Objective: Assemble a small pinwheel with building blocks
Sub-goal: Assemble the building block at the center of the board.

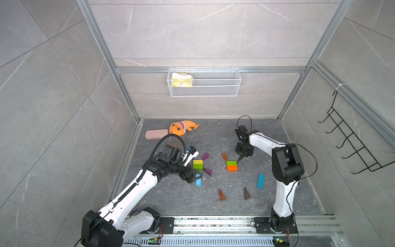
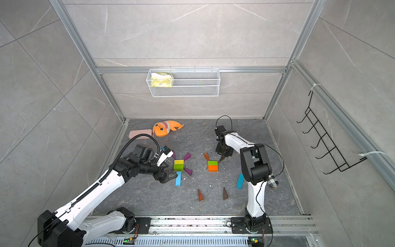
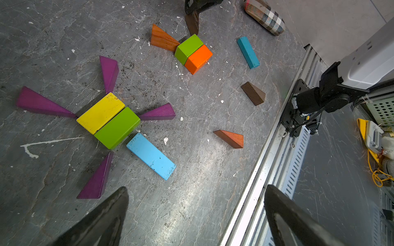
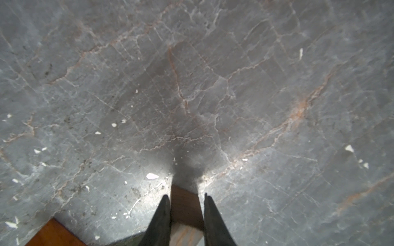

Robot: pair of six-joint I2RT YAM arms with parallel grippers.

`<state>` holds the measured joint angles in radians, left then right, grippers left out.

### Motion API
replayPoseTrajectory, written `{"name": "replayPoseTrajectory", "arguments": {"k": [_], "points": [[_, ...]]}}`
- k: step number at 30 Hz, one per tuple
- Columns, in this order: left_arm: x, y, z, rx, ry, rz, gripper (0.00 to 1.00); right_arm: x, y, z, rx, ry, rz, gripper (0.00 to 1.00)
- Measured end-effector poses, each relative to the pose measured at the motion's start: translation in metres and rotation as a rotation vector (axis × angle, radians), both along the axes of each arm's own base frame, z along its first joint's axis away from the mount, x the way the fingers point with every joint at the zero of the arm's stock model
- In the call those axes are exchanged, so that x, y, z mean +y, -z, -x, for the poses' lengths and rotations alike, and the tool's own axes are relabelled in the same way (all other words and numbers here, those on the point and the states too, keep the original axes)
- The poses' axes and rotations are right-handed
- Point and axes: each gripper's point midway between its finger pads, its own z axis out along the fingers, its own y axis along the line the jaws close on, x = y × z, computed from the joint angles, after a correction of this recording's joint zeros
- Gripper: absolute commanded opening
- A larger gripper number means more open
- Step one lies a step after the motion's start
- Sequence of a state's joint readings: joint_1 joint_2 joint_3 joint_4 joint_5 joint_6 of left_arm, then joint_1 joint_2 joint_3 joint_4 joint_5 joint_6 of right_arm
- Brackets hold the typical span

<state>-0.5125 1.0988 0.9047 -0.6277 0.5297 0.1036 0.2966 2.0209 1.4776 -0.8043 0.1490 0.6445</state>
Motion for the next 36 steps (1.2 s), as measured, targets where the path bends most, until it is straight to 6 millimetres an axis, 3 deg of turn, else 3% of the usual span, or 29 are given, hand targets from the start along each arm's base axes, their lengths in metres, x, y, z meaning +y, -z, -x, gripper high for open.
{"name": "replayPoseTrajectory", "arguments": {"k": [10, 16, 17, 18, 28, 31, 36], "points": [[0.000, 0.000, 0.000, 0.001, 0.002, 0.002, 1.00, 0.001, -0.001, -0.002, -0.002, 0.004, -0.010, 0.25], [0.000, 0.000, 0.001, 0.002, 0.003, 0.003, 1.00, 0.003, 0.000, -0.001, 0.002, 0.006, -0.018, 0.38], [0.000, 0.000, 0.000, 0.001, 0.002, 0.003, 1.00, 0.003, 0.001, -0.001, 0.004, 0.004, -0.017, 0.47], [0.000, 0.000, 0.000, 0.001, 0.002, 0.003, 1.00, 0.003, 0.001, -0.001, 0.005, 0.002, -0.018, 0.99], [0.000, 0.000, 0.000, 0.002, 0.003, 0.003, 1.00, -0.001, -0.004, -0.007, -0.028, -0.017, 0.008, 1.00], [0.000, 0.000, 0.000, 0.002, 0.003, 0.003, 1.00, -0.004, -0.019, -0.003, -0.088, -0.036, 0.006, 1.00], [-0.001, 0.000, 0.000, 0.004, 0.003, 0.002, 1.00, -0.010, -0.046, 0.022, -0.181, -0.086, -0.020, 1.00]]}}
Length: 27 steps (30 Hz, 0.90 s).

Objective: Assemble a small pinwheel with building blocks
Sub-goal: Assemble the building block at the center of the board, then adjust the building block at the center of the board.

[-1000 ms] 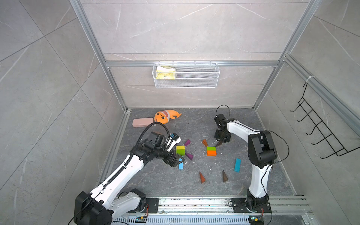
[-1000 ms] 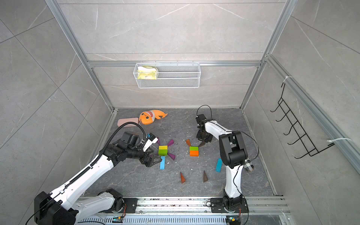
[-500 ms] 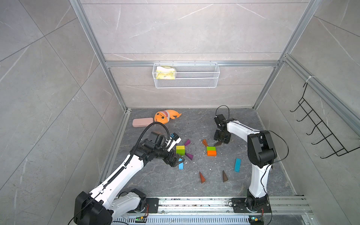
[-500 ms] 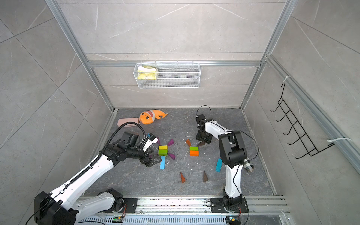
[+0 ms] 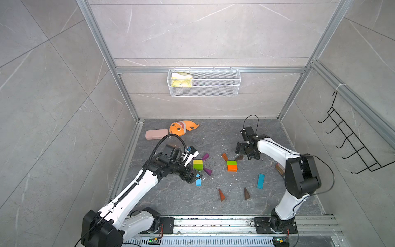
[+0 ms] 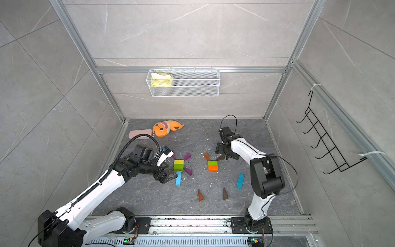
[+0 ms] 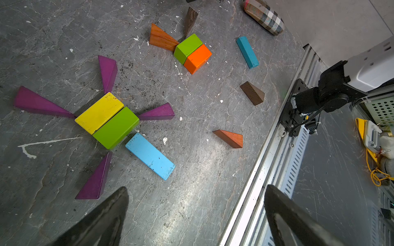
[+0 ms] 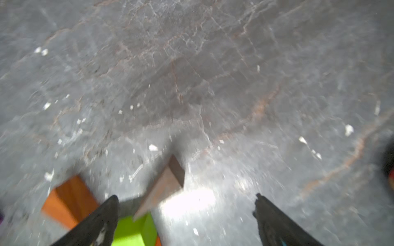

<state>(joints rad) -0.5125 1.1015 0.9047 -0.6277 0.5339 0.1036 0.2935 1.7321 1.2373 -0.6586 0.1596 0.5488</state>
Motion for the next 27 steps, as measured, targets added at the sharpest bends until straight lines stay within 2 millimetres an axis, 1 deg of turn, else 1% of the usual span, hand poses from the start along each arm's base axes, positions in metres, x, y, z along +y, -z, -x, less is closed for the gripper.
{"name": "replayPoseTrajectory", "arguments": {"k": [2, 4, 7, 11, 14, 19, 27], "points": [[0.000, 0.000, 0.000, 0.001, 0.000, 0.000, 1.00, 0.003, -0.004, -0.003, -0.019, -0.022, -0.015, 0.96], [0.000, 0.000, 0.000, 0.001, 0.000, -0.001, 1.00, 0.007, -0.001, -0.006, -0.016, -0.040, -0.023, 0.92], [0.000, 0.000, 0.000, 0.001, 0.000, -0.001, 1.00, 0.010, 0.005, -0.010, 0.002, -0.059, -0.014, 0.90], [0.000, 0.000, 0.000, 0.001, 0.000, -0.001, 1.00, 0.016, 0.009, -0.017, 0.012, -0.089, 0.004, 0.86], [0.000, 0.000, 0.000, 0.001, 0.000, -0.001, 1.00, 0.019, 0.013, -0.013, 0.037, -0.122, 0.020, 0.85], [0.000, 0.000, 0.000, 0.001, 0.000, -0.001, 1.00, 0.020, 0.022, -0.006, 0.081, -0.156, 0.048, 0.81], [0.000, 0.001, 0.000, 0.002, 0.000, -0.001, 1.00, 0.020, 0.031, 0.000, 0.118, -0.175, 0.064, 0.81]]}}
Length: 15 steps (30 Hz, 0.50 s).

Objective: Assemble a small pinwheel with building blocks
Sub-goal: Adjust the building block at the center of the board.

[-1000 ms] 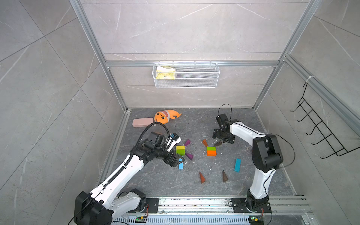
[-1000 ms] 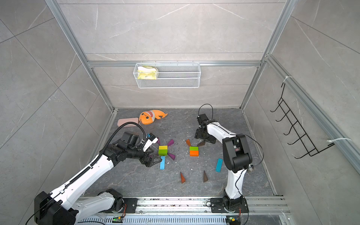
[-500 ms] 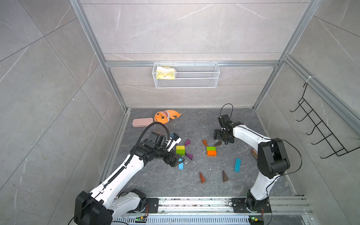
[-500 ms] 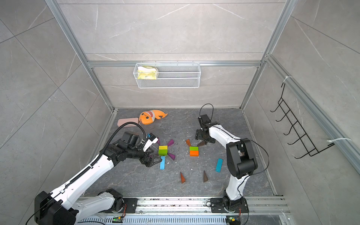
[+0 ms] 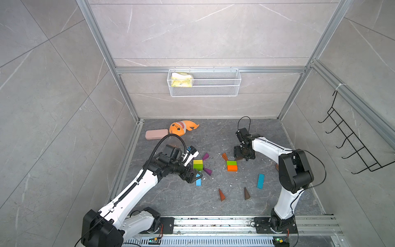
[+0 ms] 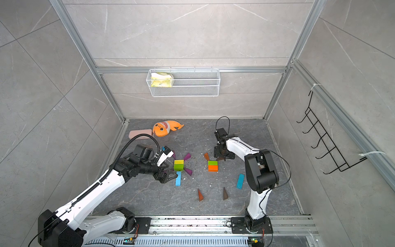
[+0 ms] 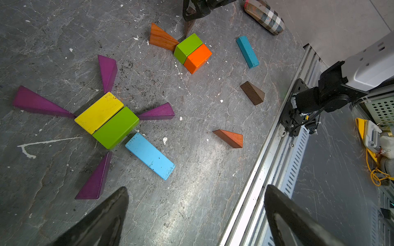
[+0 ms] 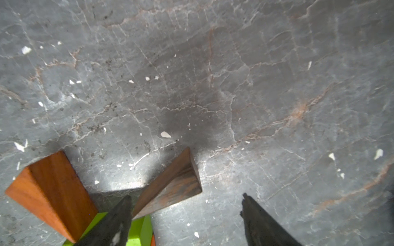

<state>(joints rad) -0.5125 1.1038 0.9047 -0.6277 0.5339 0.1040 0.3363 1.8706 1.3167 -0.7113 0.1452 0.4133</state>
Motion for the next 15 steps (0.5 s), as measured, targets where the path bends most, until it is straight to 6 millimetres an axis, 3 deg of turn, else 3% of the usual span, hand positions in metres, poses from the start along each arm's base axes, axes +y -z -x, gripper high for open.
{"name": "replayPoseTrajectory", "arguments": {"k": [15], "points": [[0.000, 0.000, 0.000, 0.000, 0.000, 0.000, 1.00, 0.006, 0.011, 0.011, 0.033, -0.032, 0.014, 0.80]]}}
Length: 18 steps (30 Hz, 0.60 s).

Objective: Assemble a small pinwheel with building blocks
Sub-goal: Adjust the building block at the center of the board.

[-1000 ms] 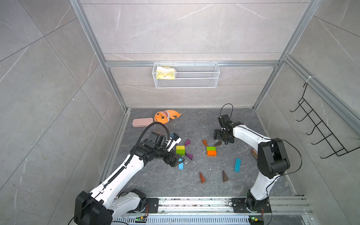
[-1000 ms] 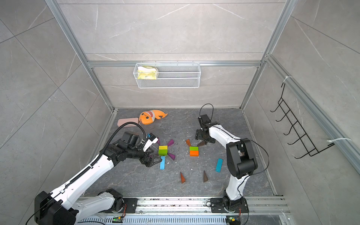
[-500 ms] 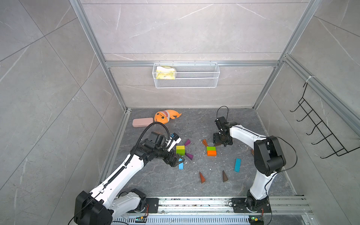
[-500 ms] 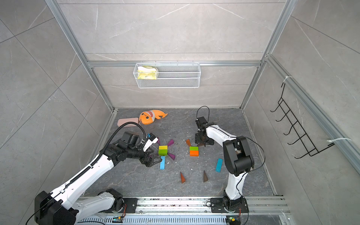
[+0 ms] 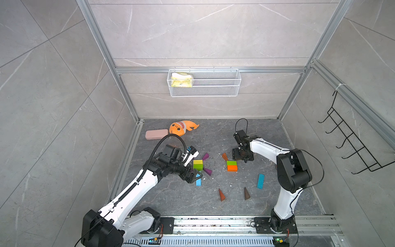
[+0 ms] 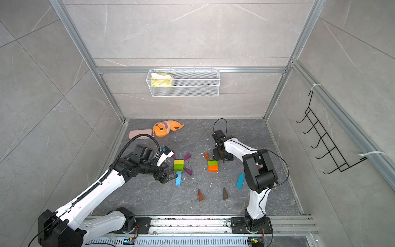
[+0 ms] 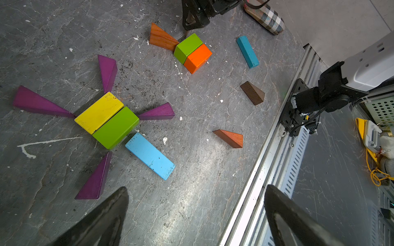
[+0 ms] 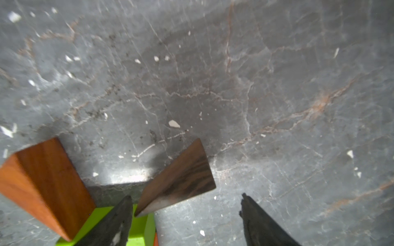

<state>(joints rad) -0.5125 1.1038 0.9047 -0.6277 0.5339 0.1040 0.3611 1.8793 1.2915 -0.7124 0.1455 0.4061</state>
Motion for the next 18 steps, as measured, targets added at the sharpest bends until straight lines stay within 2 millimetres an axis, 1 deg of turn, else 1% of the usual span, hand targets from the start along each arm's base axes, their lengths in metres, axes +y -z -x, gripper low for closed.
{"name": "replayPoseTrajectory", "arguments": {"k": [9, 15, 18], "points": [[0.0000, 0.0000, 0.0000, 0.000, 0.000, 0.000, 1.00, -0.0042, 0.0067, 0.0073, 0.022, 0.002, 0.015, 0.81], [0.0000, 0.0000, 0.0000, 0.000, 0.000, 0.000, 1.00, -0.0051, 0.0064, 0.0071, 0.019, 0.003, 0.020, 0.82], [0.0000, 0.0000, 0.0000, 0.000, 0.000, 0.000, 1.00, -0.0077, 0.0028, 0.0054, 0.004, 0.007, 0.034, 0.82]]}}
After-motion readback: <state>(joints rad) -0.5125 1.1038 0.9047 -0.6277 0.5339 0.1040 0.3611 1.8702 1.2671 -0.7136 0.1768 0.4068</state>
